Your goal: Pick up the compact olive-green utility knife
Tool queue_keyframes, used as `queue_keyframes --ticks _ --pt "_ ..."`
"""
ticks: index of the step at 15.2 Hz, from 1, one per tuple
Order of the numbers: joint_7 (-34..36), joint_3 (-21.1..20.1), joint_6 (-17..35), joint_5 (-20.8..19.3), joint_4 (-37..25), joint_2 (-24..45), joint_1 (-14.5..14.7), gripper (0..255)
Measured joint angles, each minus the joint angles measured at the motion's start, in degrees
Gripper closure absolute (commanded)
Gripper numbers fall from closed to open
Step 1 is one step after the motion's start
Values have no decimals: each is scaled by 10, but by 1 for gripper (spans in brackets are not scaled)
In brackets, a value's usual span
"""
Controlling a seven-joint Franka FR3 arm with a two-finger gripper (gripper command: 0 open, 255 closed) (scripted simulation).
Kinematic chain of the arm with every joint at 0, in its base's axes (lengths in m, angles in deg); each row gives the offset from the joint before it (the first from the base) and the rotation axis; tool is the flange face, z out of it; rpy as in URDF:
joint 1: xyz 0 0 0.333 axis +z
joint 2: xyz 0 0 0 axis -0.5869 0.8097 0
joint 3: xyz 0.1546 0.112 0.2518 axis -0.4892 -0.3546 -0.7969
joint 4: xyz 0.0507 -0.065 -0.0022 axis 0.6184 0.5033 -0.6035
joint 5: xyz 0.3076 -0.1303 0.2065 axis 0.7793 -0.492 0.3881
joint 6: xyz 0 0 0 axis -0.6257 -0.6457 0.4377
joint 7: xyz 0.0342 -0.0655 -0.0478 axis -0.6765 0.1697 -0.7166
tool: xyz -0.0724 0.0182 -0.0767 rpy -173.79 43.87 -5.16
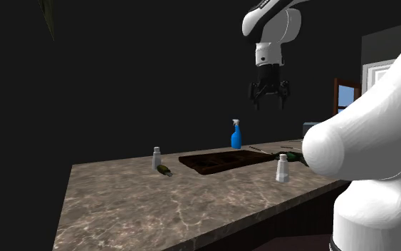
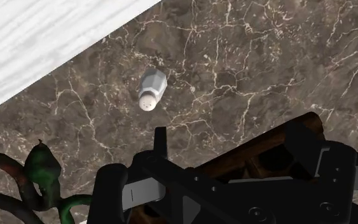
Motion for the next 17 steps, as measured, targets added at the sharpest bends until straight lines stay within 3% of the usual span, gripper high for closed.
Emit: queue_keyframes --ticks 11,17 --pt "79 -80 133 40 -7 140 41 0" --pt "124 -122 191 39 -48 240 58 0"
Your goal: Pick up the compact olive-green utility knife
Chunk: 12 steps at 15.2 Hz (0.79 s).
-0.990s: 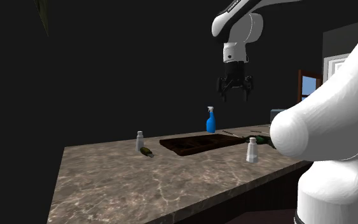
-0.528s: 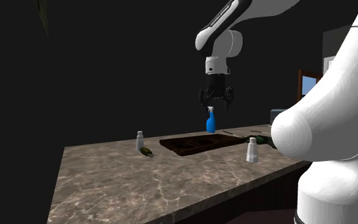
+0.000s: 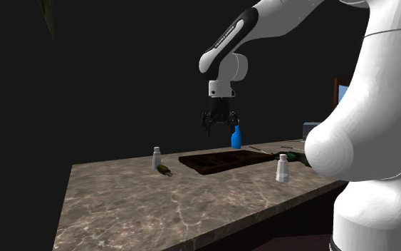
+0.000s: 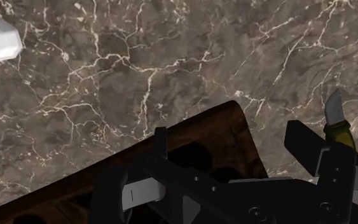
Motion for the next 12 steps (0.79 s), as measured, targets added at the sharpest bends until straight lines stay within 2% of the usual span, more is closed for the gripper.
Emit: queue_keyframes --ticks 7,12 --pt "58 -39 54 -31 -80 136 22 0" --pt "105 -57 74 -64 -149 229 49 0"
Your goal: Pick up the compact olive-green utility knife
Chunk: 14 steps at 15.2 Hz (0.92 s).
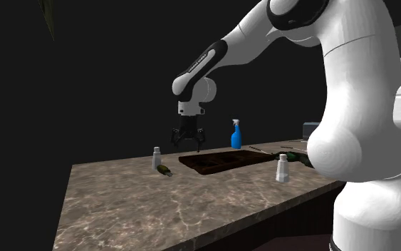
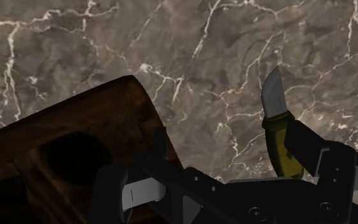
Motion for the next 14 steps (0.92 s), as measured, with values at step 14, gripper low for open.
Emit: queue_keyframes --ticks 14 --pt "62 3 26 -71 -170 204 73 0"
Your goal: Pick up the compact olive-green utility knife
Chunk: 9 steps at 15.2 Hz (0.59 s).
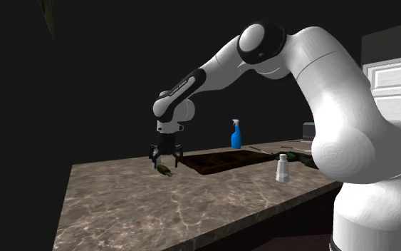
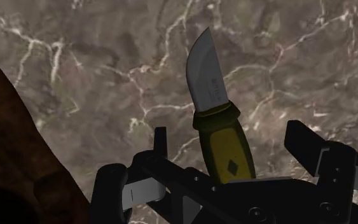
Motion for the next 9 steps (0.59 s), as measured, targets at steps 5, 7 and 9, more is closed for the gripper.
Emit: queue_keyframes --ticks 5,7,9 --pt "3 4 20 -6 5 16 3 255" --pt "3 4 20 -7 4 17 3 255" --pt "3 4 20 -7 4 17 3 255"
